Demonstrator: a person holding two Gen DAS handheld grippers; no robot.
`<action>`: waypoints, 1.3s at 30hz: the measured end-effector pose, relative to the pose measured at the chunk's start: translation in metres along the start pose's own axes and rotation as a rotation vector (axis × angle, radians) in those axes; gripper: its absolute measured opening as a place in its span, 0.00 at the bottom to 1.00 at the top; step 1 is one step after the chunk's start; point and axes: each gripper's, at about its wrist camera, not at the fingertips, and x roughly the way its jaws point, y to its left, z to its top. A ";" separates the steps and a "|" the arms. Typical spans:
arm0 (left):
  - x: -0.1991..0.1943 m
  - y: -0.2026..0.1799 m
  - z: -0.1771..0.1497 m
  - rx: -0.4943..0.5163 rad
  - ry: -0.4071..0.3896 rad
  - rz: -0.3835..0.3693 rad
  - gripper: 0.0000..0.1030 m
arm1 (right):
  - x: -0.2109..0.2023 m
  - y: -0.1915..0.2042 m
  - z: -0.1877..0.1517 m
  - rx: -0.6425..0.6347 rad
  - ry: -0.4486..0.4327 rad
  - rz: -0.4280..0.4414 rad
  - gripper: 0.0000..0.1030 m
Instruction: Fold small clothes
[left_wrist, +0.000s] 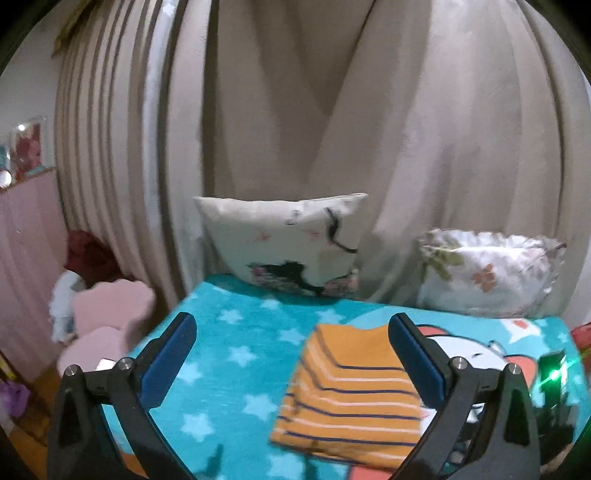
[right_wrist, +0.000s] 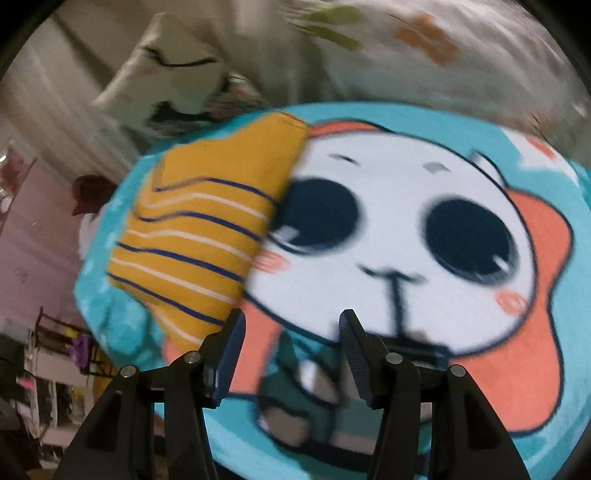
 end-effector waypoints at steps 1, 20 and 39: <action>0.002 0.005 -0.001 0.012 0.008 0.024 1.00 | 0.002 0.012 0.007 -0.021 -0.009 0.008 0.56; 0.081 0.098 -0.030 0.029 0.256 -0.117 1.00 | 0.082 0.080 0.061 0.114 0.018 -0.100 0.63; 0.144 0.099 -0.063 0.067 0.432 -0.201 1.00 | 0.070 0.134 0.015 0.111 0.026 -0.328 0.63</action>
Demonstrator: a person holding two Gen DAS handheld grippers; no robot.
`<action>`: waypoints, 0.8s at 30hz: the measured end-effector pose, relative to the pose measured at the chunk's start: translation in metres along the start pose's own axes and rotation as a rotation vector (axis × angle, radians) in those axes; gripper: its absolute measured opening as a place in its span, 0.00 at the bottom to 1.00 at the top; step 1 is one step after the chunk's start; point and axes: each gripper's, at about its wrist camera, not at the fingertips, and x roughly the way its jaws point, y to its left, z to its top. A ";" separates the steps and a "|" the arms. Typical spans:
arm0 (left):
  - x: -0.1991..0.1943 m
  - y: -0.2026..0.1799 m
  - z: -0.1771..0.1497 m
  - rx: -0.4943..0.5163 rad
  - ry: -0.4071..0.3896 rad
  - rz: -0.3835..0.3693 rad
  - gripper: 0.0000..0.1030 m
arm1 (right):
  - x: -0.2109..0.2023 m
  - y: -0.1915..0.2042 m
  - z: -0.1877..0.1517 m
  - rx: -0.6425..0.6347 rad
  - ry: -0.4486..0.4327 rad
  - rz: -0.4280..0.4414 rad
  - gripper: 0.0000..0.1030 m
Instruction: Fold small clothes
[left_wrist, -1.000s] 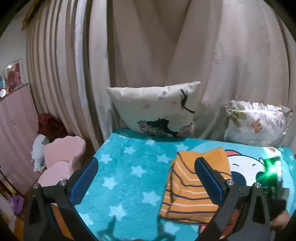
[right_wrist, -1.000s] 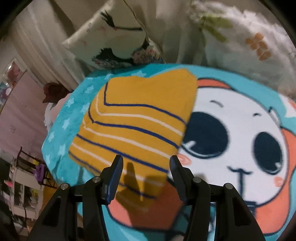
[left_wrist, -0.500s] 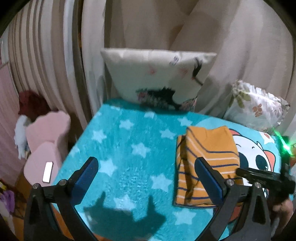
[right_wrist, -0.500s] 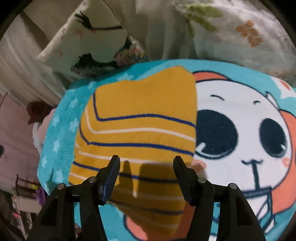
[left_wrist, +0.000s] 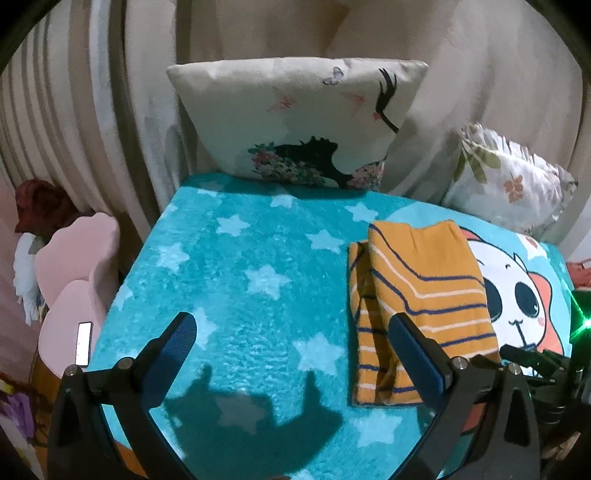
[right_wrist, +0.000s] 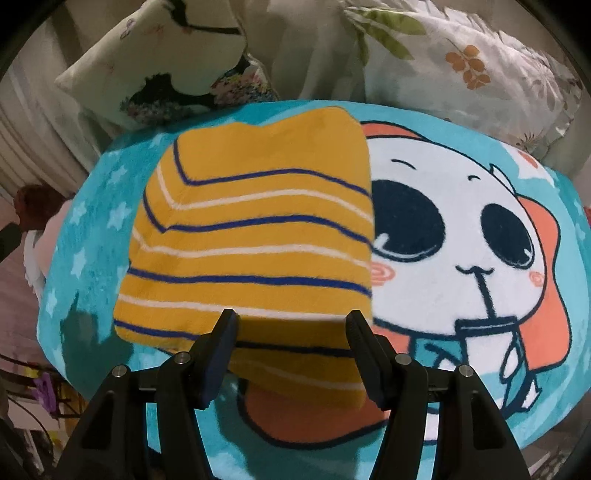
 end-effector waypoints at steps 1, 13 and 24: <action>0.002 0.000 -0.002 0.005 0.010 -0.005 1.00 | 0.000 0.004 -0.001 -0.010 0.000 -0.002 0.63; 0.017 0.013 -0.022 0.003 0.103 0.010 1.00 | 0.010 0.030 -0.011 -0.051 0.028 -0.023 0.66; 0.015 0.011 -0.033 0.022 0.117 -0.025 1.00 | 0.009 0.035 -0.028 -0.040 0.043 -0.036 0.67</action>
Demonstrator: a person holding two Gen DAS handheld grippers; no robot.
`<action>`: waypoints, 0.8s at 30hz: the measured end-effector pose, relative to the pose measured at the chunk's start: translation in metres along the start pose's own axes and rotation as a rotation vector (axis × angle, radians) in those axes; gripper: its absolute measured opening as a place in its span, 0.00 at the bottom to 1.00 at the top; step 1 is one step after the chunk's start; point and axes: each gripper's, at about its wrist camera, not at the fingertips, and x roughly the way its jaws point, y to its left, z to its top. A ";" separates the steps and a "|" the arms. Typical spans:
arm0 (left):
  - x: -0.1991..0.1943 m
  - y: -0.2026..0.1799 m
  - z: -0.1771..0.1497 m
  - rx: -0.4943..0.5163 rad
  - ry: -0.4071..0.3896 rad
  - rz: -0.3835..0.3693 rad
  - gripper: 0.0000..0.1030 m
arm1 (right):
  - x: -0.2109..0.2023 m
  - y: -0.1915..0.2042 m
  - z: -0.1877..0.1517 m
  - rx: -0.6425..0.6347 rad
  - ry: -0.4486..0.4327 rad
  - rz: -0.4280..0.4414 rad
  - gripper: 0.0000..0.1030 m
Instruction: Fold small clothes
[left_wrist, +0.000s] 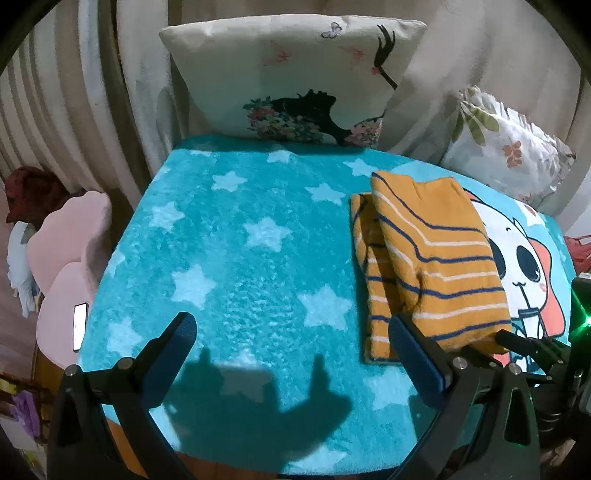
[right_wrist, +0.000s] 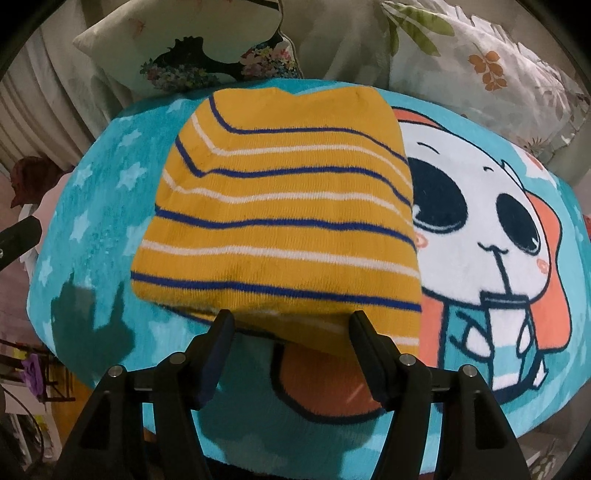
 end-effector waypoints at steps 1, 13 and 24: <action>0.001 0.000 -0.001 0.001 0.005 -0.003 1.00 | 0.000 0.000 -0.001 0.001 0.002 -0.002 0.67; -0.022 -0.029 -0.025 0.002 0.004 0.043 1.00 | -0.002 -0.011 -0.003 -0.018 -0.016 0.056 0.67; -0.040 -0.095 -0.060 -0.054 0.046 0.124 1.00 | -0.007 -0.055 -0.009 -0.142 -0.006 0.140 0.67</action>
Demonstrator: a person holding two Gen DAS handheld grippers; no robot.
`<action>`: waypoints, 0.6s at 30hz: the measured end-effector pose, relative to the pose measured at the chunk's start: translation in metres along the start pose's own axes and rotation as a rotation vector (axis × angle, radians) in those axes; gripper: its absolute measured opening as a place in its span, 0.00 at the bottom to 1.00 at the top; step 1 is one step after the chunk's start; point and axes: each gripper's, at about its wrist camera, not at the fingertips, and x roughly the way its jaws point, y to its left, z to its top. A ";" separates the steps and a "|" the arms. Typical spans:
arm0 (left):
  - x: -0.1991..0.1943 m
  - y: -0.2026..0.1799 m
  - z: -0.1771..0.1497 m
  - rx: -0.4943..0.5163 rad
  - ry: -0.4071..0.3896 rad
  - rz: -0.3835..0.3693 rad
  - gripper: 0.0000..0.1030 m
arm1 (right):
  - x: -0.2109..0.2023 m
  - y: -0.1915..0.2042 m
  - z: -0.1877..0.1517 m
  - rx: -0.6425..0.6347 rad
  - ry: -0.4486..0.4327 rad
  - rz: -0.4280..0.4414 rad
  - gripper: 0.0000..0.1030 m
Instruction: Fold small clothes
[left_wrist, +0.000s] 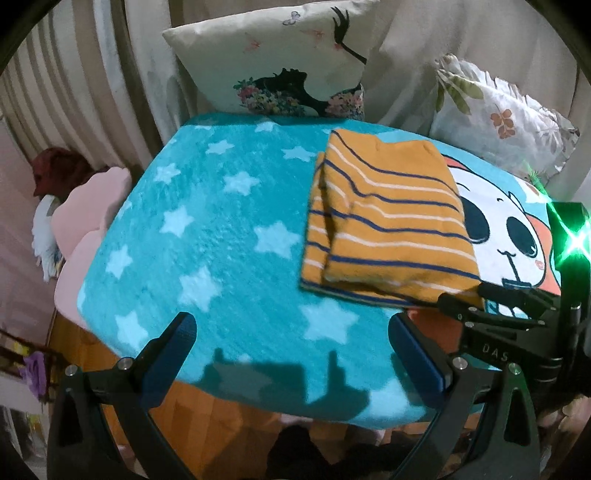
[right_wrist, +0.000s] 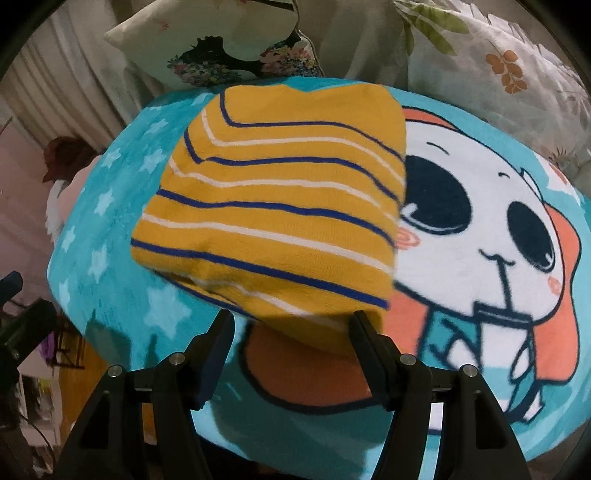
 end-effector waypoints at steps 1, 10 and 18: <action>-0.001 -0.006 -0.003 -0.008 0.002 0.005 1.00 | -0.001 -0.006 -0.002 -0.008 0.001 0.000 0.68; -0.003 -0.066 -0.016 -0.050 0.013 0.004 1.00 | -0.010 -0.072 -0.014 -0.012 0.013 0.003 0.68; 0.004 -0.136 -0.019 0.027 0.025 -0.060 1.00 | -0.029 -0.137 -0.037 0.047 -0.010 -0.055 0.70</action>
